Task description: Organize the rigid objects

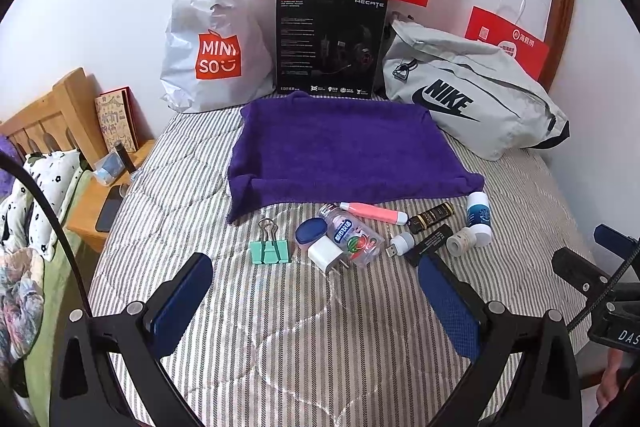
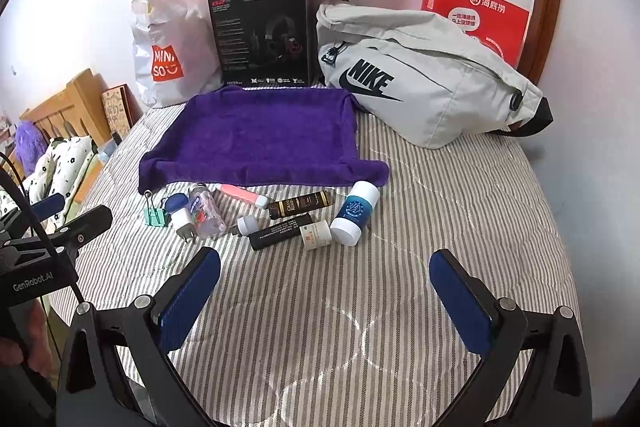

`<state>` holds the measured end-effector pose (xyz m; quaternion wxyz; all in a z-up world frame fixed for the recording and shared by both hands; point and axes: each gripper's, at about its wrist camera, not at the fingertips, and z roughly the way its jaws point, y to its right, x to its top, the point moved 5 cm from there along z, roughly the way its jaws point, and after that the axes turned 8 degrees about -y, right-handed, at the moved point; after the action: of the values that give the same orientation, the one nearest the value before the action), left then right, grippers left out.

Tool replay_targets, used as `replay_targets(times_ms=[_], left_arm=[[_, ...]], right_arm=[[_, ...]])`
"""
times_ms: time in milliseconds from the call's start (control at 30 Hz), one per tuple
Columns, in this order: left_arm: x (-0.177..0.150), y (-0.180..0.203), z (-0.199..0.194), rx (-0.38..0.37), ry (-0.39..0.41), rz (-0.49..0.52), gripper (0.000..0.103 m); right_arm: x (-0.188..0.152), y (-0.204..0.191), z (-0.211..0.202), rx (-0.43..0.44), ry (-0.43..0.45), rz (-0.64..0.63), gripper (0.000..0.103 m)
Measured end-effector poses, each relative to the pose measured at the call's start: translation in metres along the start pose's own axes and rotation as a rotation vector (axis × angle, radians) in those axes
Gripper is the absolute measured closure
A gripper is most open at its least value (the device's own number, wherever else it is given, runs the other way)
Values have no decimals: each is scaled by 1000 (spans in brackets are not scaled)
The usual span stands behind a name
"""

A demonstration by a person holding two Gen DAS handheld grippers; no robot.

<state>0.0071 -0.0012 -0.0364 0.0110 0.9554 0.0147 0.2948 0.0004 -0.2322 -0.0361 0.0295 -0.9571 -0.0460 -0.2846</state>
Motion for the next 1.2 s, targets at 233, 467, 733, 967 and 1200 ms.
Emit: replay_targets(times_ms=[233,467,733,967,1200], left_arm=[[0,0,-2,6,-1,2,0],[2,-2,-2,7,-4,2,0],[1,-4,-3,11,-2,-1,0],[2,-5,-3,10,-2,-1,0],[1,-5,-5,12,-3,0,0]], right_arm=[[0,0,-2,3,3,1,0],[-1,1,-3,4,2,2,0],[-1,1,-3,4,2,2,0],[-2,0,-4,0,1,-3,0],[-3,0,-4,1,-2,-2,0]])
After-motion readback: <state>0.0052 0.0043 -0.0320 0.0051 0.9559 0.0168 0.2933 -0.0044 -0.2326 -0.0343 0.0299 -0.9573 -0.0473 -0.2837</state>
